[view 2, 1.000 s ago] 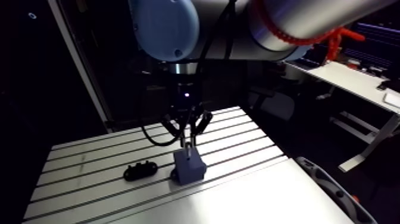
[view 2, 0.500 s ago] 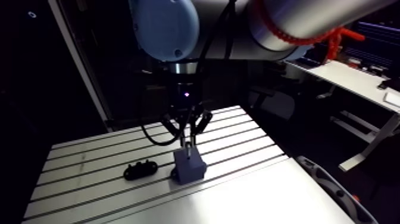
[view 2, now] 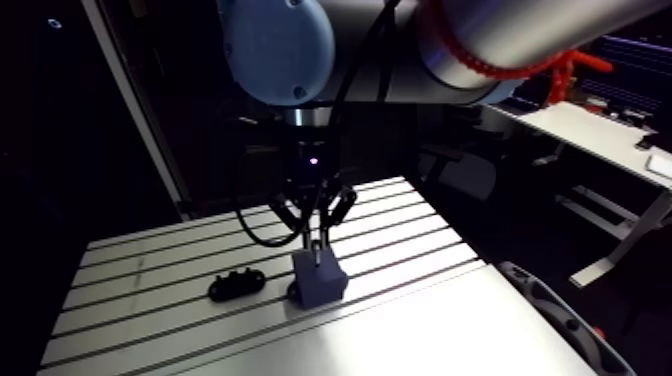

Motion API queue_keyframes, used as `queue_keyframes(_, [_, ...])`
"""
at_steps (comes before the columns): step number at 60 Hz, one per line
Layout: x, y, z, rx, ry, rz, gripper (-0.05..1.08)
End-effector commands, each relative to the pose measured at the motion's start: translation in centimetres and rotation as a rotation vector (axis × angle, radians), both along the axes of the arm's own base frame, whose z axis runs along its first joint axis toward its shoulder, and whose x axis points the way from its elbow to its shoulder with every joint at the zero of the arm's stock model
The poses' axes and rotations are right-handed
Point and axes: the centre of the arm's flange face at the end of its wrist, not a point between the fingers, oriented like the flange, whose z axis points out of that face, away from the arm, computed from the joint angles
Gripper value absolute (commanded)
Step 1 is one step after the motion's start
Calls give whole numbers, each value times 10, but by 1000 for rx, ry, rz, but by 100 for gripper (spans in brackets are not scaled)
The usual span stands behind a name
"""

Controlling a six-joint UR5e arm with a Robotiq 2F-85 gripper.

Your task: Pick up the M10 bolt and insert it into the hole until fully seated.

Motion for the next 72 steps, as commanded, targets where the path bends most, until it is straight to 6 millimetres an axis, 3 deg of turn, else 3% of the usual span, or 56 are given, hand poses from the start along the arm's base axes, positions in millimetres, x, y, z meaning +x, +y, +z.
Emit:
queue_keyframes(1, [0,0,-1,0,-1,-1,108])
queue_keyframes(72, [-1,0,-9,-2,13,2,108])
